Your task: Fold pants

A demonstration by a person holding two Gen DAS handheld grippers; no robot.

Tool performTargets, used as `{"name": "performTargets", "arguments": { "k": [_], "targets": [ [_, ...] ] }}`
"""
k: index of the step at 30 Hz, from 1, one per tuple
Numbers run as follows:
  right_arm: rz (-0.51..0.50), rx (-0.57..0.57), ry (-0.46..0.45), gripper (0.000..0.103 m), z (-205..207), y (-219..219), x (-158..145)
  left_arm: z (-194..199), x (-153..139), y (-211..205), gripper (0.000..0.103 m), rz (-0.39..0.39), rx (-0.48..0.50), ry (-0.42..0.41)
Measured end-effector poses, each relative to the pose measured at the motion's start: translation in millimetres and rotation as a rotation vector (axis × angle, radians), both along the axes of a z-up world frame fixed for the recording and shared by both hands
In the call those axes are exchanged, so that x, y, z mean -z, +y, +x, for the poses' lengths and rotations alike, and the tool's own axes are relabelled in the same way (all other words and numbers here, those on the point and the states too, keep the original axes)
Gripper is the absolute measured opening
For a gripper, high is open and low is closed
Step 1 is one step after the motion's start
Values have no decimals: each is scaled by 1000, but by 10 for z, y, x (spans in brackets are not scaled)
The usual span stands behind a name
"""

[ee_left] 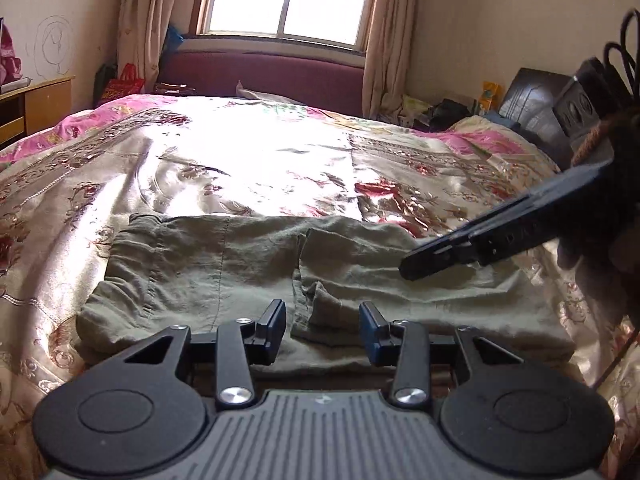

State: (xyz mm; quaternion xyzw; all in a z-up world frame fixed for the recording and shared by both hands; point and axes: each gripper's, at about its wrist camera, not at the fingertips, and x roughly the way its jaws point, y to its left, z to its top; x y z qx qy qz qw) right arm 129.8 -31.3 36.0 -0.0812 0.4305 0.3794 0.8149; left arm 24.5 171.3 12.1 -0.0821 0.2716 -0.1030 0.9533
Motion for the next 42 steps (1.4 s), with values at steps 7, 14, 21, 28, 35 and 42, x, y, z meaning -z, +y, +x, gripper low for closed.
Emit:
{"name": "performTargets", "arguments": {
  "k": [7, 14, 21, 28, 35, 42],
  "targets": [
    [37, 69, 38, 25, -45, -201, 122, 585, 168, -153, 65, 85, -25, 158],
    [66, 18, -23, 28, 117, 55, 121, 613, 189, -310, 32, 157, 9, 209],
    [-74, -232, -123, 46, 491, 502, 192, 495, 139, -272, 21, 108, 17, 184],
    [-202, -401, -124, 48, 755, 597, 393, 428, 170, -227, 21, 91, 49, 135],
    [-237, -552, -104, 53, 853, 725, 475, 469, 283, -300, 33, 133, 56, 139],
    [-230, -549, -115, 27, 824, 794, 435, 538, 285, -255, 23, 99, 48, 172]
  ]
}}
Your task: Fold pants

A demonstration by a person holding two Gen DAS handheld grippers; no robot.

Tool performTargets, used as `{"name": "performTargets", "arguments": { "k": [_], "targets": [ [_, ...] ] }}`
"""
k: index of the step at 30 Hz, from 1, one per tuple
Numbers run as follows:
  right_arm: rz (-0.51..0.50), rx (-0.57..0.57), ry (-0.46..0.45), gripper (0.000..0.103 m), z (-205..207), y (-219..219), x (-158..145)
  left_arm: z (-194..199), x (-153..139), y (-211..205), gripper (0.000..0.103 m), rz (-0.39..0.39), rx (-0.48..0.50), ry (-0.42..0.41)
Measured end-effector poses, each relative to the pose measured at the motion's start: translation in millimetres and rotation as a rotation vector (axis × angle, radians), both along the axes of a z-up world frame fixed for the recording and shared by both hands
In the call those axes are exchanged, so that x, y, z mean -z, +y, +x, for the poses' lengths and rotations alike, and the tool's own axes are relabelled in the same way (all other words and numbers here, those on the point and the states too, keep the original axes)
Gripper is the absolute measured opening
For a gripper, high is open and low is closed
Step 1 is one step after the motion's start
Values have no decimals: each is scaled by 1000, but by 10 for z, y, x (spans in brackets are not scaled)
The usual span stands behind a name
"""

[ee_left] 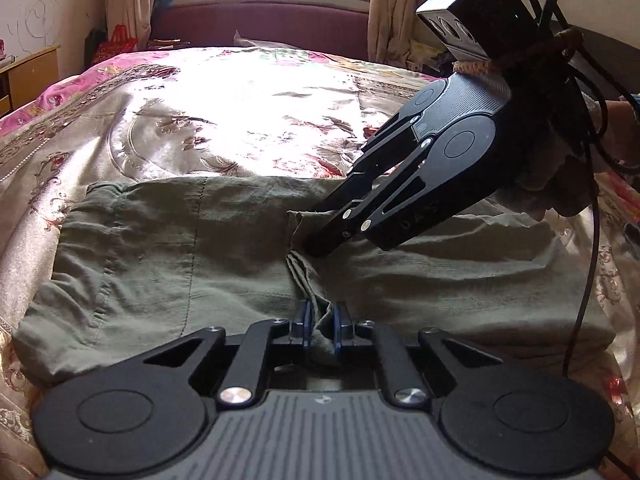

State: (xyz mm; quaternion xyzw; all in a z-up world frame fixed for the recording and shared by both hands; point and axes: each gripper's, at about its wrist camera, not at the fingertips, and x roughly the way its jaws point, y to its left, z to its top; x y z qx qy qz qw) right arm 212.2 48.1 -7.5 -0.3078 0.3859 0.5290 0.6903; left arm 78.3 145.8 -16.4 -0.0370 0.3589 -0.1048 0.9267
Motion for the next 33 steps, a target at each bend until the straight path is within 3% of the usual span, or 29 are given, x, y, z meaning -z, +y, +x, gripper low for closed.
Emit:
{"name": "performTargets", "arguments": {
  "k": [2, 4, 10, 16, 20, 23, 29, 33],
  "targets": [
    [-27, -20, -18, 10, -62, 25, -11, -15, -29, 36, 21, -23, -7, -12],
    [-21, -8, -28, 7, -110, 28, -72, -62, -77, 66, 21, -37, -14, -32],
    [91, 47, -39, 6, -142, 104, -451, -172, -257, 197, 20, -45, -42, -99],
    [187, 42, -46, 6, -77, 479, -591, -235, -420, 600, 20, -15, -160, -153],
    [225, 31, -44, 6, -67, 814, -513, -241, -413, 872, 20, 7, -237, -149],
    [195, 34, -28, 8, -59, 1041, -306, -216, -299, 990, 21, 48, -282, -123],
    [159, 57, -13, 12, -111, 1248, 36, -191, -77, 1030, 27, 118, -297, -55],
    [212, 106, -41, 19, -74, 1089, -120, -266, -145, 1062, 34, 124, -318, -69]
  ]
}}
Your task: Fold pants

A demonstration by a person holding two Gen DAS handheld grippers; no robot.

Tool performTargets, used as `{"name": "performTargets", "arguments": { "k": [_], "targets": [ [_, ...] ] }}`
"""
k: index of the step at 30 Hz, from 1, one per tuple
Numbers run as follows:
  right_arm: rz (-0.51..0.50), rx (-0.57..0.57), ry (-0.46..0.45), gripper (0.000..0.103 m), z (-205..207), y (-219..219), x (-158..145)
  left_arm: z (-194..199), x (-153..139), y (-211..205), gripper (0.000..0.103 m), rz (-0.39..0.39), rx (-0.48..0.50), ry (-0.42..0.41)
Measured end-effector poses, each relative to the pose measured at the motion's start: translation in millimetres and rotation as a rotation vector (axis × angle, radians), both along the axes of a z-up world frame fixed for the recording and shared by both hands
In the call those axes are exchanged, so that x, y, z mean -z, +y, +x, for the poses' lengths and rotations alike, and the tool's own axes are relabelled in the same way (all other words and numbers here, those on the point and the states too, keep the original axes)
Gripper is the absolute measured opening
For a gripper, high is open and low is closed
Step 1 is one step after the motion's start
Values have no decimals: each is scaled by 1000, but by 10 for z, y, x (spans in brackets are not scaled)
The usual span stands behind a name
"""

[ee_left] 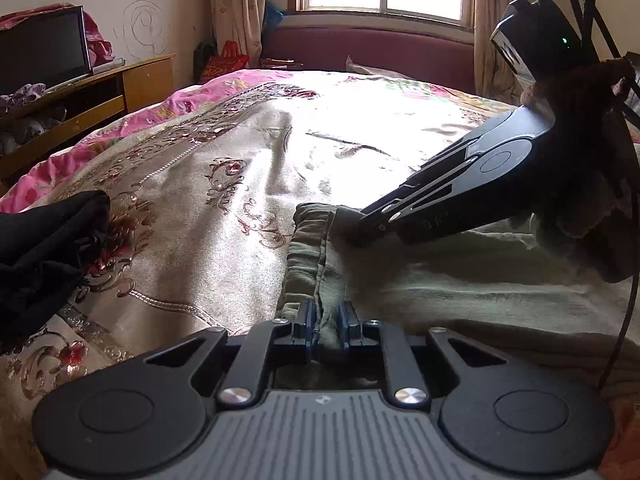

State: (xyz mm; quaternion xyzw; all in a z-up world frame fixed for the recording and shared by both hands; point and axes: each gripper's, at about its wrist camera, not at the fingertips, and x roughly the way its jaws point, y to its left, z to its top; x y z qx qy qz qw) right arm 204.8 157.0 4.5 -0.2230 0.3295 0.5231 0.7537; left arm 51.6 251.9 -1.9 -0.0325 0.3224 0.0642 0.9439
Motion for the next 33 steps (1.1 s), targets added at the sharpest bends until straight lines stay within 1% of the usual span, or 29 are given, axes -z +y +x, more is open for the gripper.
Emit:
{"name": "performTargets", "arguments": {
  "k": [2, 3, 4, 6, 7, 9, 10, 13, 15, 16, 17, 18, 21, 23, 25, 26, 28, 30, 32, 33],
  "targets": [
    [26, 45, -51, 19, 22, -126, -139, -41, -46, 18, 37, 22, -29, -6],
    [37, 72, -67, 22, 29, -210, -200, -66, -71, 30, 37, 35, -45, -8],
    [42, 96, -73, 28, 33, -292, -243, -87, -100, 42, 37, 56, -69, -14],
    [54, 170, -63, 33, 46, -588, -340, -142, -150, 40, 36, 85, -89, -29],
    [54, 203, -55, 34, 31, -750, -362, -174, -185, 28, 36, 93, -90, -42],
    [41, 294, -35, 35, -36, -1162, -383, -202, -237, -25, 37, 81, -63, -59],
    [34, 345, -21, 36, -78, -1369, -378, -206, -259, -98, 37, 73, -31, -76],
    [8, 510, 34, 38, -262, -2023, -319, -166, -254, -328, 38, 84, 51, -100],
    [26, 596, 74, 38, -414, -2378, -269, -114, -234, -508, 38, 72, 122, -104],
    [36, 620, 104, 40, -472, -2483, -235, -88, -214, -625, 38, 61, 172, -105],
    [33, 637, 130, 39, -538, -2563, -183, -60, -188, -721, 39, 62, 211, -94],
    [28, 653, 139, 38, -598, -2619, -129, -27, -132, -818, 42, 78, 251, -66],
    [19, 715, 165, 38, -710, -2794, 28, 61, 123, -971, 45, 161, 285, 82],
    [74, 799, 215, 38, -757, -2999, 80, 3, 142, -978, 47, 180, 289, 92],
    [128, 864, 251, 39, -785, -3179, 103, -16, 55, -971, 52, 197, 281, 93],
    [166, 891, 281, 40, -790, -3281, 130, -17, 20, -964, 52, 201, 277, 89],
    [226, 917, 344, 41, -778, -3381, 203, -7, -49, -944, 52, 207, 273, 77],
    [286, 917, 411, 42, -742, -3420, 290, 6, -98, -952, 52, 213, 274, 58],
    [377, 903, 493, 45, -691, -3457, 414, 47, -130, -977, 52, 217, 282, 47],
    [412, 901, 521, 50, -665, -3474, 460, 61, -127, -990, 52, 219, 285, 45]
  ]
}}
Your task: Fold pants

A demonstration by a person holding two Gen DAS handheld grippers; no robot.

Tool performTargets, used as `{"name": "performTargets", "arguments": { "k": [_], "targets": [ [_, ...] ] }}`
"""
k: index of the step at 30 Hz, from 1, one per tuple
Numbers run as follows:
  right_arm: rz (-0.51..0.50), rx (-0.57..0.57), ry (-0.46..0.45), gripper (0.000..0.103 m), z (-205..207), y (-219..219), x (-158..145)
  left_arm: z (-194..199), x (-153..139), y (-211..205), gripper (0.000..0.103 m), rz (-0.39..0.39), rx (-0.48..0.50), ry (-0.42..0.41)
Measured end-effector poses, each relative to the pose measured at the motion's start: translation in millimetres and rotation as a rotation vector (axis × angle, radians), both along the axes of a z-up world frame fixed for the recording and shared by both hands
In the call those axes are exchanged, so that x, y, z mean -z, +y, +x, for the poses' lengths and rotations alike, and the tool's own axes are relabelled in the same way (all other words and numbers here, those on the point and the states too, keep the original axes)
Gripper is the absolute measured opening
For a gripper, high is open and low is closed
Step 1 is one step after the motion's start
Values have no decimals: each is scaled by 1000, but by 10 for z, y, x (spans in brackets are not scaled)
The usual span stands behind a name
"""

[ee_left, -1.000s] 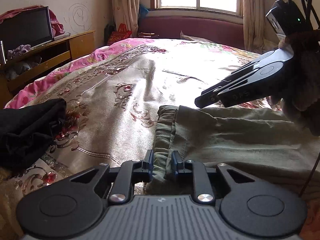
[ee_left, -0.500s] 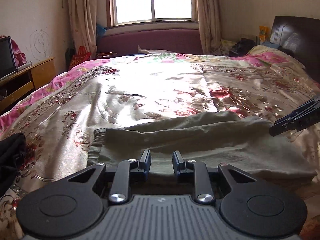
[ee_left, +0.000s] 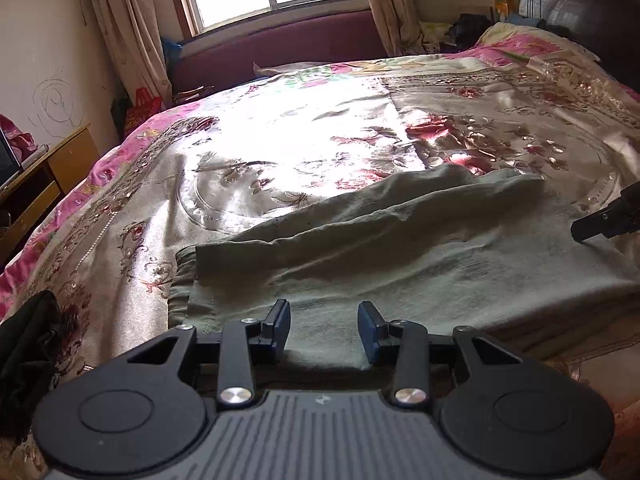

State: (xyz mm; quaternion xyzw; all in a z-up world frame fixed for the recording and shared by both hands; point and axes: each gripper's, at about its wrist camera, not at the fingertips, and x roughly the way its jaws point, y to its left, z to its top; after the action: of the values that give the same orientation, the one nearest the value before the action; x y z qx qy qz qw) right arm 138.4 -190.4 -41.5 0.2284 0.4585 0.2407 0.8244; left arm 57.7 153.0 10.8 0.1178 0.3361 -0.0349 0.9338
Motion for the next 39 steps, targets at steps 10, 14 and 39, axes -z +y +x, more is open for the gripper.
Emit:
{"name": "performTargets", "arguments": {
  "k": [10, 14, 39],
  "targets": [
    [267, -35, 99, 48, 149, -214, 207, 99, 53, -38, 52, -4, 47, 10],
    [218, -35, 121, 40, 112, -388, 214, 98, 13, -7, 52, -30, 65, -11],
    [274, 360, 106, 5, -322, -1382, 1, 205, 274, -1210, 52, -161, 354, 73]
  ]
}}
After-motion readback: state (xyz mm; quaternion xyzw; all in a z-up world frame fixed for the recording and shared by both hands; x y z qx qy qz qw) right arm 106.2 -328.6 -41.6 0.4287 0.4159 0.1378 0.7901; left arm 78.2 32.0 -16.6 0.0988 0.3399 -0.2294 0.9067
